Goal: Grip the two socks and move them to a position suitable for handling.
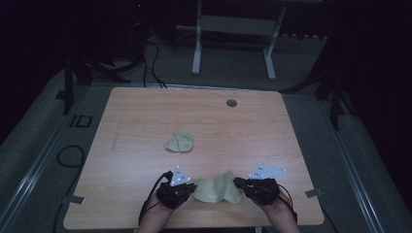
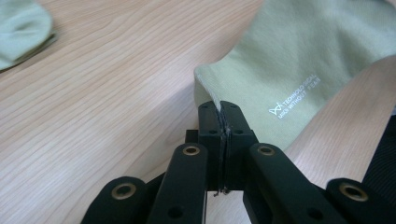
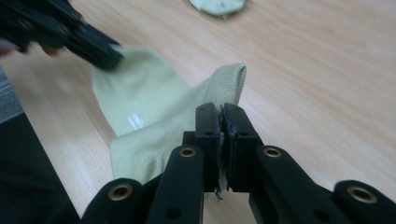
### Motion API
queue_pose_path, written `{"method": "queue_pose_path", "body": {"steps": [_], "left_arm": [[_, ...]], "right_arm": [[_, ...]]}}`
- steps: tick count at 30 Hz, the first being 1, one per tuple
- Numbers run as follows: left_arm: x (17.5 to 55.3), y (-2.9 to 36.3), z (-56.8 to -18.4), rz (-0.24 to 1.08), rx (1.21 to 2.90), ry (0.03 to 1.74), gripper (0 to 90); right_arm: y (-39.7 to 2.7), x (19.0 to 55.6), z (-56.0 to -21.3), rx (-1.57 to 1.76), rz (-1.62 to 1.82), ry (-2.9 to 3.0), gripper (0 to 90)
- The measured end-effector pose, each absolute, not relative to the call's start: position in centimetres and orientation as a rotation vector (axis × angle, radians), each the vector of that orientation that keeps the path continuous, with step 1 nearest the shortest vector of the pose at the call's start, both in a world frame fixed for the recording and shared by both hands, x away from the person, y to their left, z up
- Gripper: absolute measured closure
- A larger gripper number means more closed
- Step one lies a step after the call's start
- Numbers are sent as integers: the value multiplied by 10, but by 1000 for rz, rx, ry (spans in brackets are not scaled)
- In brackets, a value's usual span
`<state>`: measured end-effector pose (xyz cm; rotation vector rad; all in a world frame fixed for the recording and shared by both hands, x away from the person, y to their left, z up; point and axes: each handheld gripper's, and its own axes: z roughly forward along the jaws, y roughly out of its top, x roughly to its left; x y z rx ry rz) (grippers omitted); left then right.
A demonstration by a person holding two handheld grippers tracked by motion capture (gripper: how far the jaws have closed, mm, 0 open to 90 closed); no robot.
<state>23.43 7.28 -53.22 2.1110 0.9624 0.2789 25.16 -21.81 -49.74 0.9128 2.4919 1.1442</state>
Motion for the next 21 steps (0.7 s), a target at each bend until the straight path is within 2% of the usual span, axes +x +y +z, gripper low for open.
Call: {"method": "queue_pose_path", "body": {"steps": [9, 21], "left_arm": [[233, 79, -555, 258, 2120, 1029, 884], [224, 76, -565, 251, 2142, 1036, 880]], "right_arm": [[-225, 251, -538, 1011, 1066, 2549, 854], [-229, 256, -556, 1037, 983, 2566, 837]]}}
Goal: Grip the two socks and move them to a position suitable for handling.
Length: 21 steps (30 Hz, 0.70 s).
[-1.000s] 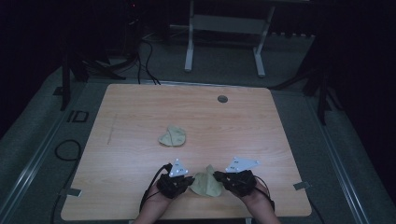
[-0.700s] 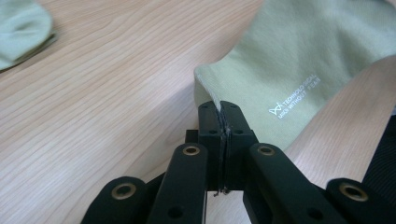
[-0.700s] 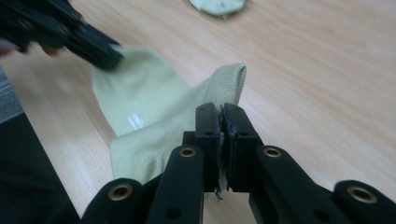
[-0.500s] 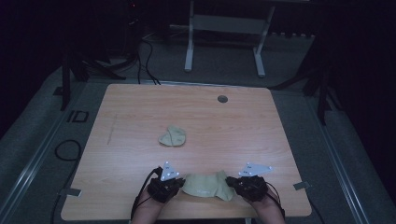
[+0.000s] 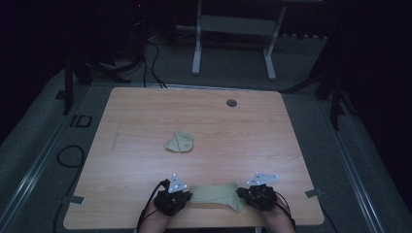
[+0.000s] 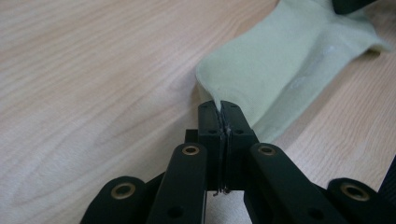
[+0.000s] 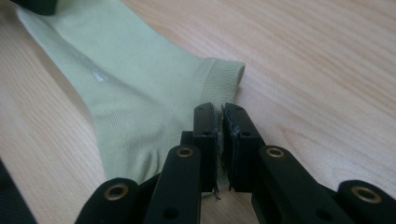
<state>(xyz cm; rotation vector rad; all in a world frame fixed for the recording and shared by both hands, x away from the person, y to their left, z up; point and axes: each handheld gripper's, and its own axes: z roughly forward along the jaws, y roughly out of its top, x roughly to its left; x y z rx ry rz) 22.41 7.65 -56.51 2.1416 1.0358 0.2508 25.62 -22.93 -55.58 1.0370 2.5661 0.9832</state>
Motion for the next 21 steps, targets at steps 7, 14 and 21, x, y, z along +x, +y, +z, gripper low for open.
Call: {"method": "queue_pose_path", "body": {"steps": [7, 14, 21], "left_arm": [[222, 80, -564, 239, 2131, 1050, 699], [216, 90, -555, 265, 2101, 1025, 450], [215, 111, -552, 257, 2076, 1003, 366]], "right_arm": [[-231, 256, -554, 1050, 1011, 2565, 730], [-232, 259, -538, 1033, 1060, 2565, 596], [-214, 269, -524, 970, 1085, 2570, 501]]}}
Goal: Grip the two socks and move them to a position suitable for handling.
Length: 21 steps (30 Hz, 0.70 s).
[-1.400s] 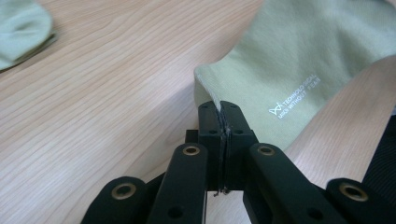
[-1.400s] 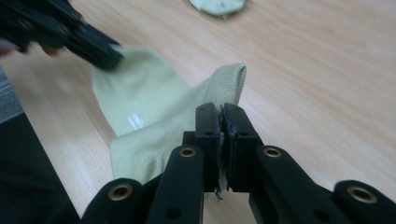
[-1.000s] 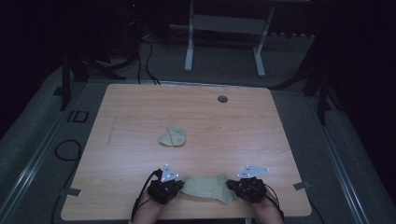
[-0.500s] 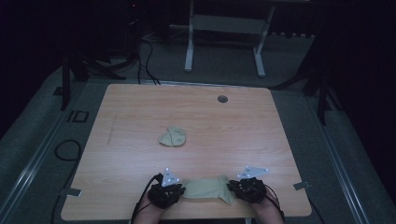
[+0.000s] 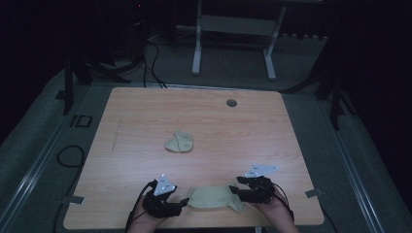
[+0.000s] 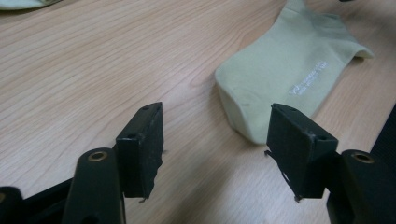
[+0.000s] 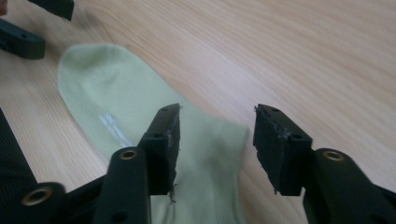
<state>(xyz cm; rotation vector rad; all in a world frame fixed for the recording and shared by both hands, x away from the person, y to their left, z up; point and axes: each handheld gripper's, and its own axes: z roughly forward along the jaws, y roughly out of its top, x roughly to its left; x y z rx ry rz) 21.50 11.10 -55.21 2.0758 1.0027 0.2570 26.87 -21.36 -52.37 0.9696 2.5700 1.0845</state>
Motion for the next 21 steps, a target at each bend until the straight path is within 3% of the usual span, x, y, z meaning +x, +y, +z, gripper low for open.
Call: {"method": "queue_pose_path", "body": {"steps": [5, 21], "left_arm": [[216, 125, -552, 273, 2075, 998, 269], [207, 160, -563, 278, 2065, 1041, 197]], "right_arm": [[-194, 278, -516, 907, 1069, 2583, 468], [-130, 326, -501, 823, 1033, 2605, 410]]}}
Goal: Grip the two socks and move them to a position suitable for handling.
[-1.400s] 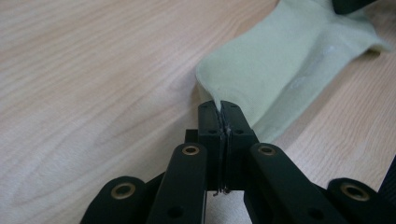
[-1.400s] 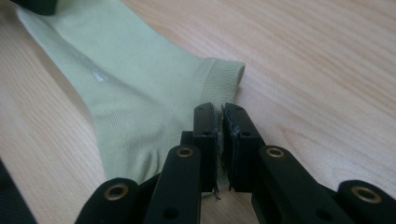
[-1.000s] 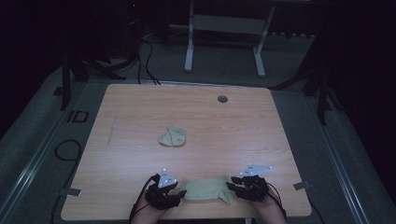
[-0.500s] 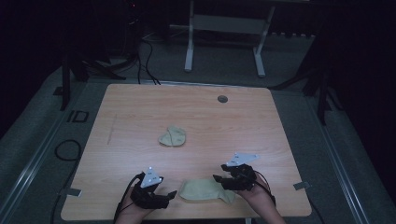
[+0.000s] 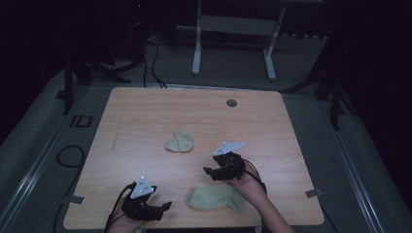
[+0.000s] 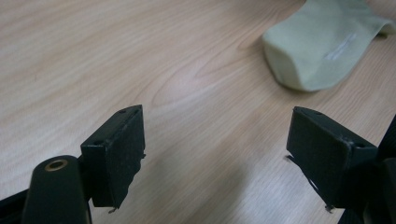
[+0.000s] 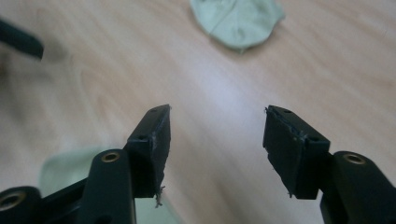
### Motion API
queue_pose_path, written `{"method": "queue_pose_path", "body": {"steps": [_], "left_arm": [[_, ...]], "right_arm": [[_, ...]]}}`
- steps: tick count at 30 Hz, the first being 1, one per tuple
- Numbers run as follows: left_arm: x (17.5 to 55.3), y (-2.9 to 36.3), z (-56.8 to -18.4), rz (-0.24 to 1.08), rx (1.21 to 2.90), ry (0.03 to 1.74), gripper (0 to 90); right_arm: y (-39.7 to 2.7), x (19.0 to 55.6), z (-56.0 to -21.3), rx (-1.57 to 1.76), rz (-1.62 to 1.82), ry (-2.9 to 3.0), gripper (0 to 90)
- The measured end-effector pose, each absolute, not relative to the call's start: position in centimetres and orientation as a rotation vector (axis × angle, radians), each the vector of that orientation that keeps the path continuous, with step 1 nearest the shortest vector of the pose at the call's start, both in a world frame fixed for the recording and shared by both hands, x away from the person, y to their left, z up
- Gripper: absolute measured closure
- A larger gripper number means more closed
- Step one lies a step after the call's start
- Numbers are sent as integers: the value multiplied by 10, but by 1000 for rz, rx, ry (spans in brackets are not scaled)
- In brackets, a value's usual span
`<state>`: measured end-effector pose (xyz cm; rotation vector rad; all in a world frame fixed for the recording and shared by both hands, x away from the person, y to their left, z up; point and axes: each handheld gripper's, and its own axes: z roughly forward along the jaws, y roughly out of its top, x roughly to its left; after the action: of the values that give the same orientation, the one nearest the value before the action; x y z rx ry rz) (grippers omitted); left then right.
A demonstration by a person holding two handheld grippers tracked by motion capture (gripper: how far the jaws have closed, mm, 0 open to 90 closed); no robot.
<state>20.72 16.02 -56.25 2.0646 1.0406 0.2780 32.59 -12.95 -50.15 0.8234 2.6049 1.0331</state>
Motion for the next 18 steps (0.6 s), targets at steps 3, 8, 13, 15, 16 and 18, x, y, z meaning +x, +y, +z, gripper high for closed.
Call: {"method": "queue_pose_path", "body": {"steps": [3, 8, 13, 15, 16, 18], "left_arm": [[207, 160, -565, 275, 2064, 1032, 197], [207, 159, -565, 281, 2071, 1016, 197], [207, 160, -565, 271, 2065, 1015, 197], [207, 160, -565, 273, 2064, 1019, 198], [207, 160, -566, 272, 2064, 1019, 198], [207, 161, -566, 269, 2057, 1024, 198]], "right_arm": [[-118, 339, -497, 821, 1041, 2604, 403], [-98, 361, -491, 823, 1027, 2614, 394], [-78, 380, -488, 835, 1015, 2647, 385], [-69, 386, -488, 828, 1014, 2655, 377], [-66, 388, -488, 835, 1014, 2653, 377], [-56, 394, -489, 841, 1019, 2653, 377]]}}
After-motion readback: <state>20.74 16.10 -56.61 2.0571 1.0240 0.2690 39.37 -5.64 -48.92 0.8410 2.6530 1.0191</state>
